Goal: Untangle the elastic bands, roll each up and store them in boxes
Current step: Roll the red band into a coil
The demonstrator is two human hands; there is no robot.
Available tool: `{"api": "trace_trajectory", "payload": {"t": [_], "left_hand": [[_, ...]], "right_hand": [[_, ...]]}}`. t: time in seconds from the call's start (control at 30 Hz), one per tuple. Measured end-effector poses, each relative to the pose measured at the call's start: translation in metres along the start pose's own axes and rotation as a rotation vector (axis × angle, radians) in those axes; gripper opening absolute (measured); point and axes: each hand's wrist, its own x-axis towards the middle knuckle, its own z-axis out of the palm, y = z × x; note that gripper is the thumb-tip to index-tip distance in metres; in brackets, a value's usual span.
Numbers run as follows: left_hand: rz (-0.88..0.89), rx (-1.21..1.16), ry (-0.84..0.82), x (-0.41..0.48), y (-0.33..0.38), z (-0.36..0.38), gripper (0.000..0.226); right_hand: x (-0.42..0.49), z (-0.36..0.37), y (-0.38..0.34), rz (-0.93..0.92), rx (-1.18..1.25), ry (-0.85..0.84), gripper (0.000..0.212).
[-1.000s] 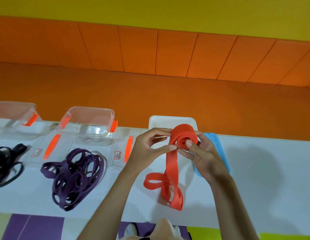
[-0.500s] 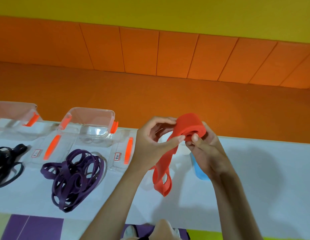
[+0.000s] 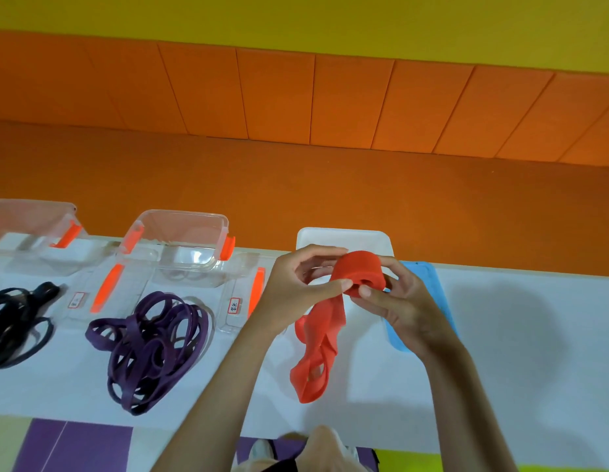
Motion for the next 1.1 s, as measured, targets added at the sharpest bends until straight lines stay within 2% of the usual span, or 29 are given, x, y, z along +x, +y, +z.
{"api": "trace_trajectory", "payload": {"t": [0.1,0.23,0.33,0.37,0.43,0.5,0.57,0.63,0.77,0.87,1.1], "left_hand": [[-0.038,0.026,-0.017,0.001,-0.008,-0.003,0.037],[-0.057,0.08,-0.031,0.007,-0.015,-0.006,0.041],[-0.059,0.112,-0.04,0.009,-0.017,-0.009,0.044],[-0.058,0.118,-0.032,0.01,-0.017,-0.01,0.044],[-0.061,0.162,-0.045,0.012,-0.014,-0.013,0.042],[-0.056,0.285,-0.096,0.015,-0.012,-0.013,0.04],[-0.032,0.376,-0.118,0.017,-0.011,-0.009,0.039],[-0.016,0.35,-0.096,0.019,-0.011,-0.005,0.036],[0.003,0.133,-0.069,0.019,-0.014,-0.004,0.035],[0.01,0.129,-0.045,0.02,-0.018,-0.006,0.036],[-0.02,0.079,-0.039,0.027,-0.017,-0.002,0.053]], "right_hand": [[-0.001,-0.001,0.001,0.015,0.029,0.0,0.062],[0.003,0.0,0.008,0.027,0.114,0.03,0.06],[0.005,0.005,0.016,0.103,0.199,0.001,0.052],[0.004,0.005,0.015,0.136,0.148,-0.007,0.05],[0.004,0.001,0.01,0.163,-0.103,-0.019,0.047],[0.006,-0.007,0.005,0.154,-0.318,-0.012,0.051],[0.008,-0.01,0.002,0.107,-0.337,-0.003,0.052],[0.011,-0.008,0.0,0.054,-0.299,0.027,0.046],[0.014,-0.009,0.0,0.038,-0.131,0.03,0.044],[0.017,-0.01,0.0,0.048,-0.092,0.015,0.044],[0.023,-0.01,0.001,0.115,-0.031,-0.065,0.067]]}}
